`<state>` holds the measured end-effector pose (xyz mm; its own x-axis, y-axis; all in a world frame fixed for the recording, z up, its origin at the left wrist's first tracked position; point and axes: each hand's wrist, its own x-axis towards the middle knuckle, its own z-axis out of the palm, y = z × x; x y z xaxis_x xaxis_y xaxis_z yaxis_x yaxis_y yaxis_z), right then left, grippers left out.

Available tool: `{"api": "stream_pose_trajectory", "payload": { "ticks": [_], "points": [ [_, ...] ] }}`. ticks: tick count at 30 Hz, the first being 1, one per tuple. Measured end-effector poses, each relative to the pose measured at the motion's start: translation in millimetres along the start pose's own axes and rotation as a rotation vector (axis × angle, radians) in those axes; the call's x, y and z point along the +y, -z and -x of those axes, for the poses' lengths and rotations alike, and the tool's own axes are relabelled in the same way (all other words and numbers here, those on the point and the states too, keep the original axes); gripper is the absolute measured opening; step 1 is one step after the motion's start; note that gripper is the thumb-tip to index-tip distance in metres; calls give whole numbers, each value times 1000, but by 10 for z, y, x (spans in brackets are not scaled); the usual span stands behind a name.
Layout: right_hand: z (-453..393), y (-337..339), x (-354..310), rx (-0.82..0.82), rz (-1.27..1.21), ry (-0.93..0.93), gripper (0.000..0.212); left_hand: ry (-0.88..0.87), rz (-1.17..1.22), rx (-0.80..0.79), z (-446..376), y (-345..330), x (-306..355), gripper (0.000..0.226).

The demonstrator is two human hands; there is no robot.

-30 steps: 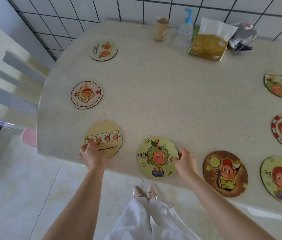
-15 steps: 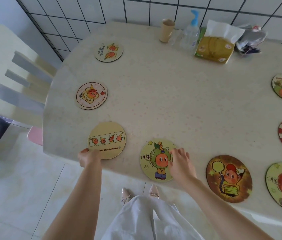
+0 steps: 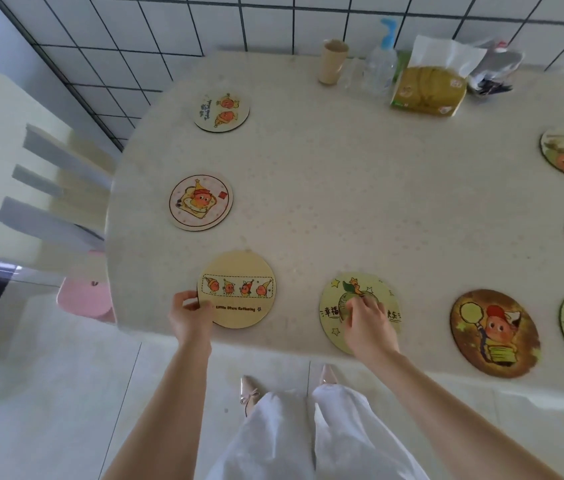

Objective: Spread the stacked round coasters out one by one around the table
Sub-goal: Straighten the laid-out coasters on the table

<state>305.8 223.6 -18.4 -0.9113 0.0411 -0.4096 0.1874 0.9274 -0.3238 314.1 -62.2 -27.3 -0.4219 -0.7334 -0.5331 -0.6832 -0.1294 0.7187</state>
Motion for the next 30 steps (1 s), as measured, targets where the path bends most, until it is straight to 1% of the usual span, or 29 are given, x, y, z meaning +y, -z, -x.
{"api": "stream_pose_trajectory", "payload": {
  "ticks": [5, 8, 10, 12, 16, 20, 23, 26, 28, 29, 30],
  "points": [
    [44, -85, -325, 26, 28, -69, 24, -87, -220, -138, -223, 165, 29, 26],
    [-24, -95, -597, 61, 6, -62, 24, -150, -332, -191, -373, 269, 64, 24],
    [-101, -98, -847, 73, 1, -36, 27, -178, -381, -217, -516, 371, 135, 29],
    [-218, -86, -1089, 86, 5, 2, 29, -188, -384, -241, -668, 440, 241, 33],
    [-531, -33, -1583, 87, -45, 66, 29, -239, -388, -270, -980, 453, 548, 33],
    [-865, 2, -1989, 41, -101, 100, 27, -272, -396, -294, -1266, 375, 887, 36],
    [-1149, -10, -2242, -18, -194, 100, 28, -284, -404, -294, -1486, 268, 1140, 38],
    [-1453, -48, -2428, -84, -309, 52, 28, -320, -404, -289, -1688, 135, 1361, 40],
    [-1624, -75, -2530, -128, -439, -48, 32, -333, -411, -289, -1799, 53, 1494, 37],
    [-1698, -93, -2576, -156, -553, -132, 35, -342, -417, -297, -1849, 5, 1550, 29],
    [-1752, -108, -2620, -193, -695, -226, 38, -352, -433, -302, -1896, -38, 1605, 16]
  ]
}}
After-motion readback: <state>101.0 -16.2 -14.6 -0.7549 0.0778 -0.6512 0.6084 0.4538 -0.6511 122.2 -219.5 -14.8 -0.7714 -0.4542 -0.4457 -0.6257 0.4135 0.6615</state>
